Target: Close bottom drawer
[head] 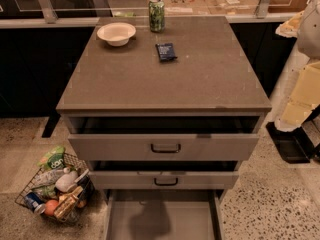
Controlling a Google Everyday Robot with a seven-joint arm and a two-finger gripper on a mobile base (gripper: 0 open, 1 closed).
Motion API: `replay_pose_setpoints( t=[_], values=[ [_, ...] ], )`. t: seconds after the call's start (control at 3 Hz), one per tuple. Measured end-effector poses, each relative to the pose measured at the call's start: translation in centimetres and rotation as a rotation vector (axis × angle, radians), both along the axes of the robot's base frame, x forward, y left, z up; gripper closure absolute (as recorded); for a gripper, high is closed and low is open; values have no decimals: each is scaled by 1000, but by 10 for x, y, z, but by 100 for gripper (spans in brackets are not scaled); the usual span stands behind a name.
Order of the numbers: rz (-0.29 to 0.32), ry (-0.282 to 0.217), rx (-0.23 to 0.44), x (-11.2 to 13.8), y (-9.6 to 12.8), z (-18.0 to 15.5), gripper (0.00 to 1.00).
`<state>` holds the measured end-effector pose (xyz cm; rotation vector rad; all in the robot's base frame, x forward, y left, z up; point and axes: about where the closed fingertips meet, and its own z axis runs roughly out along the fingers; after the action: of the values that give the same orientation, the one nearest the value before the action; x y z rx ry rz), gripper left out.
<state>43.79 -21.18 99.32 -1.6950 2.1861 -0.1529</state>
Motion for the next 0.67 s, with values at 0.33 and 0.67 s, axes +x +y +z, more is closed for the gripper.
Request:
replay_pose_setpoints(
  t=[0.33, 0.67],
  values=[
    [0, 0, 0, 0, 0, 0, 0],
    [9, -47, -8, 2, -1, -4, 0]
  ],
)
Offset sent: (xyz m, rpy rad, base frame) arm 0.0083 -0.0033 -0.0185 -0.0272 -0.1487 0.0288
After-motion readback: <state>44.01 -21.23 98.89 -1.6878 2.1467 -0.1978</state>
